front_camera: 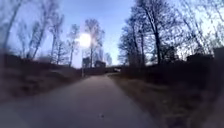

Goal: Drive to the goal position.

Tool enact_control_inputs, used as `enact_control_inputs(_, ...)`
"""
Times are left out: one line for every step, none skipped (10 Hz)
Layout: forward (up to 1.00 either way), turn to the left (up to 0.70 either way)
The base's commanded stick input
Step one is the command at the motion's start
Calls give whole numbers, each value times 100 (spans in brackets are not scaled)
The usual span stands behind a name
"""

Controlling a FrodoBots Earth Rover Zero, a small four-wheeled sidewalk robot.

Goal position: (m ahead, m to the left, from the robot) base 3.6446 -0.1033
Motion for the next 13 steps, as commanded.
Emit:
enact_control_inputs(100,0)
enact_control_inputs(100,0)
enact_control_inputs(100,0)
enact_control_inputs(100,0)
enact_control_inputs(100,0)
enact_control_inputs(100,0)
enact_control_inputs(100,0)
enact_control_inputs(100,0)
enact_control_inputs(100,0)
enact_control_inputs(100,0)
enact_control_inputs(100,0)
enact_control_inputs(100,0)
enact_control_inputs(100,0)
